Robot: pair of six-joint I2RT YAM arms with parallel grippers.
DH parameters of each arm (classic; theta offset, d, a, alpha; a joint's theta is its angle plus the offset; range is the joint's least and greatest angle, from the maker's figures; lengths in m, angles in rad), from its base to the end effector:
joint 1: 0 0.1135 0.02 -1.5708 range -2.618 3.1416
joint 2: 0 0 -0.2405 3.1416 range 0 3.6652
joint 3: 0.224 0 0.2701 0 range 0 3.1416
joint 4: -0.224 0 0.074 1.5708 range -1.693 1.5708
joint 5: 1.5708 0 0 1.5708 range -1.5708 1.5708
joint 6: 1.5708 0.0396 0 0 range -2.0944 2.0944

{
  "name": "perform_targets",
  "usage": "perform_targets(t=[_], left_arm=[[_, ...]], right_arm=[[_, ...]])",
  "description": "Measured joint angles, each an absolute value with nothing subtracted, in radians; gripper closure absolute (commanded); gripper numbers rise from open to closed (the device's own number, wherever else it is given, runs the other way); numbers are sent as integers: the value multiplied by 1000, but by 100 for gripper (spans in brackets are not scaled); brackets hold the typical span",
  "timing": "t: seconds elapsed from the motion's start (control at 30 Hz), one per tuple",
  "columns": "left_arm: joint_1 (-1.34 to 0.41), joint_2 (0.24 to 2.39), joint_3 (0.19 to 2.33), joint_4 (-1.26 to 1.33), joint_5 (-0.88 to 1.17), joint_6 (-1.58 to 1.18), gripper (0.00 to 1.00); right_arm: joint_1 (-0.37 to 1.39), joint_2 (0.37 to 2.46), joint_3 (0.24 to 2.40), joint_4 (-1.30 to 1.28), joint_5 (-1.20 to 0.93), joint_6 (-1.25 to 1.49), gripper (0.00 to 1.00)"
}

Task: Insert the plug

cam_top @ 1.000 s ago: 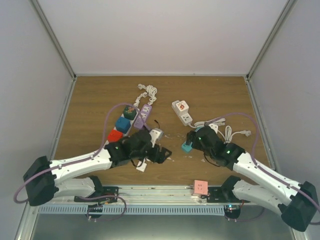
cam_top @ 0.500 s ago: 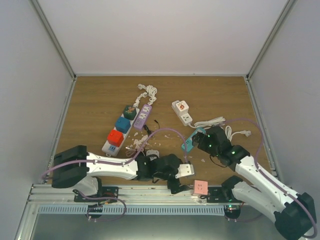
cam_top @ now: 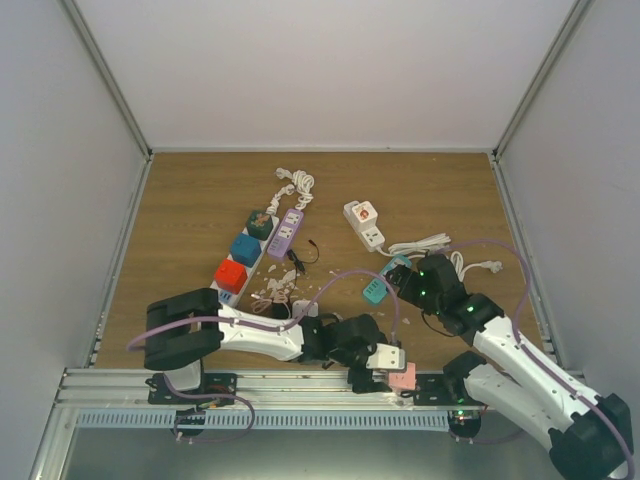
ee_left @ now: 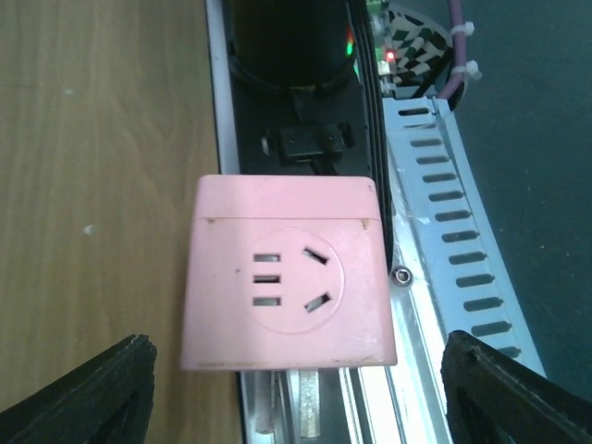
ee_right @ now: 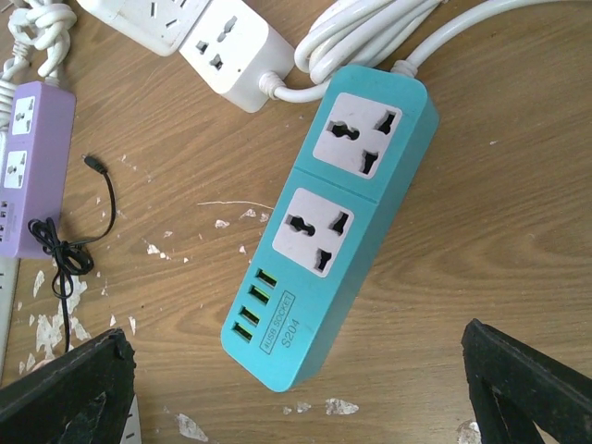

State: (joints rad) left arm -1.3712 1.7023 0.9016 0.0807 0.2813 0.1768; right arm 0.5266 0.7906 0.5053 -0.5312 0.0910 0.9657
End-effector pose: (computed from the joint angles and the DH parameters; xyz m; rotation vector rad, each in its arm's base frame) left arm 0.0610 -0.3572 0.1308 1.8140 1.6323 -0.9056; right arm 0.1731 0.0965 0.1852 0.5807 2.3979 0.5808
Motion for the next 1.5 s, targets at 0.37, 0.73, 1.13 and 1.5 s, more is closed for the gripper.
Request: perform_targets(t=[0.37, 0.73, 1.13, 1.5], left_arm=[[-1402, 1802, 945, 105, 222, 173, 25], [-1403, 1812, 949, 115, 182, 184, 59], [-1284, 1494, 724, 186, 193, 163, 60], [-963, 1200, 579, 394, 423, 44, 61]], right_arm=[[521, 779, 503, -532, 92, 965, 5], [521, 760, 503, -554, 99, 965, 5], [519, 681, 546, -575, 57, 908, 4], [516, 567, 602, -414, -245, 776, 0]])
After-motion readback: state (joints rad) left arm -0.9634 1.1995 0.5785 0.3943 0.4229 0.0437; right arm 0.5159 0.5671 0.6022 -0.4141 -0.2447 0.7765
